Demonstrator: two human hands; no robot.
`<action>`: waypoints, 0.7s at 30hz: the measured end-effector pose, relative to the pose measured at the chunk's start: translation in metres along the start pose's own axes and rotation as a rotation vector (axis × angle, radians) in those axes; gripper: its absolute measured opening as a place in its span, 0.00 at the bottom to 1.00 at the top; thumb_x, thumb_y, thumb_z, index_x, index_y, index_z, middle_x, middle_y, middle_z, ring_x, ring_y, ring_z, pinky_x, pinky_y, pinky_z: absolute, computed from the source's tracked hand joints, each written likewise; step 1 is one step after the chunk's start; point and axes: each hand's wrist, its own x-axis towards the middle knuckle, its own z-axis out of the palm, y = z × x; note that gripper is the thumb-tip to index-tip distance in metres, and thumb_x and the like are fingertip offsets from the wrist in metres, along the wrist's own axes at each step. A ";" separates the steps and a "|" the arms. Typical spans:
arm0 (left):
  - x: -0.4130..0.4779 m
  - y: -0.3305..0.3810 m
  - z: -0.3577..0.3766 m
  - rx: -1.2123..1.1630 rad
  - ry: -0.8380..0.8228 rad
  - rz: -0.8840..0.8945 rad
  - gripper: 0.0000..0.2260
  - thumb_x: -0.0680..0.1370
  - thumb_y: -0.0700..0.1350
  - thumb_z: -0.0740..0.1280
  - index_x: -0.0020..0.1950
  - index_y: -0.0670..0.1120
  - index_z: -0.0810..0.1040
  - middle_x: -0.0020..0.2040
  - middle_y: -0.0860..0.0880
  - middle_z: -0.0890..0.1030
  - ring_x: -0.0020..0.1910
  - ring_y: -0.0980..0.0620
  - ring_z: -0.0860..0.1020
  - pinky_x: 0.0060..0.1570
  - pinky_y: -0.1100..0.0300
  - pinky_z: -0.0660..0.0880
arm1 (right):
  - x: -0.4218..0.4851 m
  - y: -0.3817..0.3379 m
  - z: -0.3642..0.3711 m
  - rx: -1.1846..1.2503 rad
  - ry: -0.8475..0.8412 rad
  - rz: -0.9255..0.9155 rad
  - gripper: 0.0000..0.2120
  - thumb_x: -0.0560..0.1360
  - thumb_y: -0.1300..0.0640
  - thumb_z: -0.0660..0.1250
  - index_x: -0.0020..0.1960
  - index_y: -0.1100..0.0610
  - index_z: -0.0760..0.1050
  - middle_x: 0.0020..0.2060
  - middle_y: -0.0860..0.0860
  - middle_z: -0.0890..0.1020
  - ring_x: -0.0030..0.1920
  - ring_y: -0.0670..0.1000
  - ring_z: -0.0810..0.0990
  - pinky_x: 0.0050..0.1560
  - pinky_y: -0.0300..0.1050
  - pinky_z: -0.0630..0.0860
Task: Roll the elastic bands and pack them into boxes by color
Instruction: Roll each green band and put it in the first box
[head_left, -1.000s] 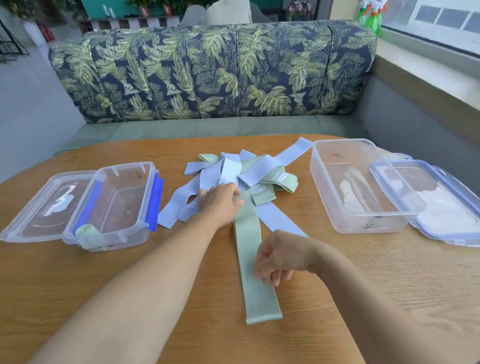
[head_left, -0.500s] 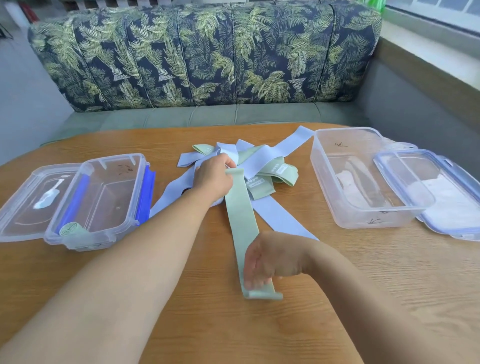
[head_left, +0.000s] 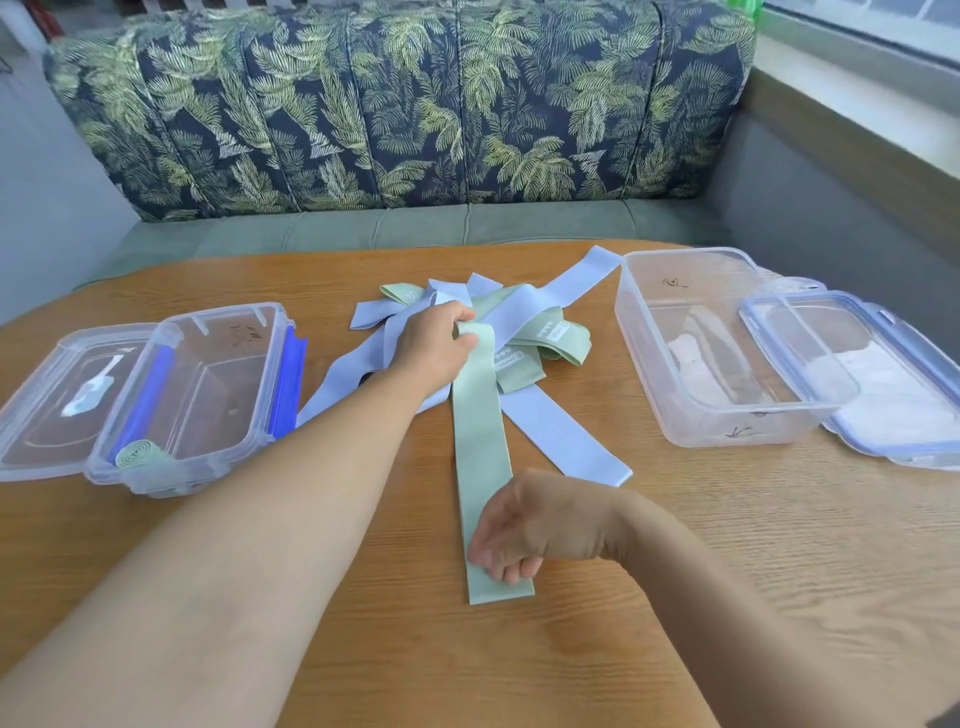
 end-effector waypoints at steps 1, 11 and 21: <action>-0.003 0.001 -0.002 -0.023 0.003 -0.006 0.18 0.80 0.44 0.65 0.69 0.45 0.73 0.63 0.46 0.78 0.62 0.47 0.75 0.59 0.59 0.68 | -0.001 0.000 0.002 -0.008 0.018 -0.005 0.07 0.74 0.65 0.66 0.48 0.61 0.83 0.39 0.53 0.83 0.38 0.47 0.81 0.42 0.37 0.78; -0.078 0.007 -0.012 0.175 -0.012 0.091 0.11 0.80 0.47 0.63 0.61 0.51 0.79 0.61 0.51 0.77 0.61 0.50 0.74 0.59 0.55 0.63 | -0.026 0.024 0.019 -0.164 0.404 -0.112 0.07 0.70 0.58 0.76 0.46 0.52 0.82 0.31 0.42 0.75 0.31 0.41 0.72 0.36 0.35 0.71; -0.135 -0.003 0.002 0.254 -0.137 0.127 0.15 0.77 0.54 0.67 0.63 0.54 0.76 0.68 0.58 0.72 0.68 0.57 0.67 0.61 0.56 0.56 | -0.030 0.030 0.048 -0.381 0.517 -0.116 0.07 0.71 0.59 0.71 0.39 0.48 0.77 0.35 0.42 0.77 0.37 0.43 0.74 0.44 0.43 0.77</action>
